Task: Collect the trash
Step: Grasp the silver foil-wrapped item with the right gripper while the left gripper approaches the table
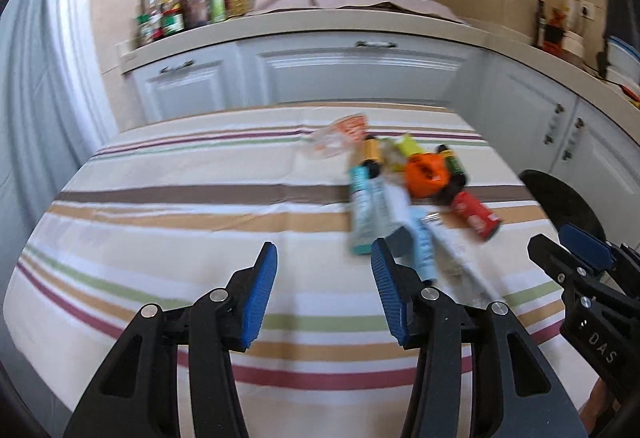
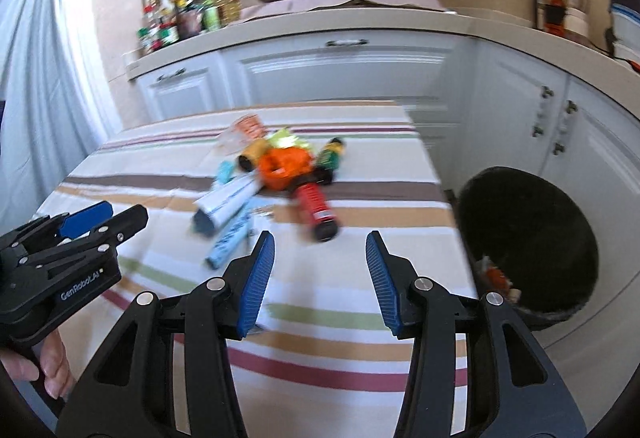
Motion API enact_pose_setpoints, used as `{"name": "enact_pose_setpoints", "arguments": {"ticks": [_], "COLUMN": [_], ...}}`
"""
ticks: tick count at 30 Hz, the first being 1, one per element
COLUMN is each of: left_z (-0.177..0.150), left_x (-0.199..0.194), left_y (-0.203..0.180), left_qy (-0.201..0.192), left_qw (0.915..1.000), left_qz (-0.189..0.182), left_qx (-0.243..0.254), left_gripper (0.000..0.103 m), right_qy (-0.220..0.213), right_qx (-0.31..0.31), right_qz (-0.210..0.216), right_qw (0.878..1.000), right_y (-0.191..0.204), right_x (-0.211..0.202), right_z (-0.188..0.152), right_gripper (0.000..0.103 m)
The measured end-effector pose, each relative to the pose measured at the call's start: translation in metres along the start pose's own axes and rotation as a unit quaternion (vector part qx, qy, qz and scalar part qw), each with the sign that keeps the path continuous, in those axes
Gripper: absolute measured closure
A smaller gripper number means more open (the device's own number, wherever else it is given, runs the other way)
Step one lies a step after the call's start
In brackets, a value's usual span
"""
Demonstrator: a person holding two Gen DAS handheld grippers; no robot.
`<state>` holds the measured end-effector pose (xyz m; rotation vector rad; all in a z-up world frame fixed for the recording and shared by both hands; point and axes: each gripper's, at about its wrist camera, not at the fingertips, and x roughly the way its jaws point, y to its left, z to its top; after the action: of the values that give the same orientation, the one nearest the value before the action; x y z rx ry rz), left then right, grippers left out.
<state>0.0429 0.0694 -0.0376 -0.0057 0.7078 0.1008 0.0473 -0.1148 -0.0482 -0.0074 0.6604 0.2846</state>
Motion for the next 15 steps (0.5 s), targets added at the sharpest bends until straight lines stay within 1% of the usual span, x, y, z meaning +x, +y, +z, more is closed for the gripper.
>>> {"name": "enact_pose_setpoints", "arguments": {"ticks": [5, 13, 15], "left_z": [-0.009, -0.018, -0.019], "left_x": [0.001, 0.007, 0.008], "left_y": [0.025, 0.046, 0.048], "left_qy": [0.006, 0.019, 0.021], "left_qw": [0.9997, 0.9989, 0.9989], "left_qz": [0.013, 0.02, 0.019], "left_qx": [-0.018, -0.037, -0.038], "left_gripper": [0.054, 0.054, 0.054], "right_qy": [0.021, 0.056, 0.068], "right_qx": [-0.022, -0.039, -0.043], "right_qz": [0.01, 0.009, 0.007], "right_qw": [0.999, 0.998, 0.997], "right_y": [0.023, 0.038, 0.04], "right_x": [0.01, 0.027, 0.032], "right_z": [-0.007, -0.013, -0.015], "right_gripper": [0.057, 0.059, 0.07]}}
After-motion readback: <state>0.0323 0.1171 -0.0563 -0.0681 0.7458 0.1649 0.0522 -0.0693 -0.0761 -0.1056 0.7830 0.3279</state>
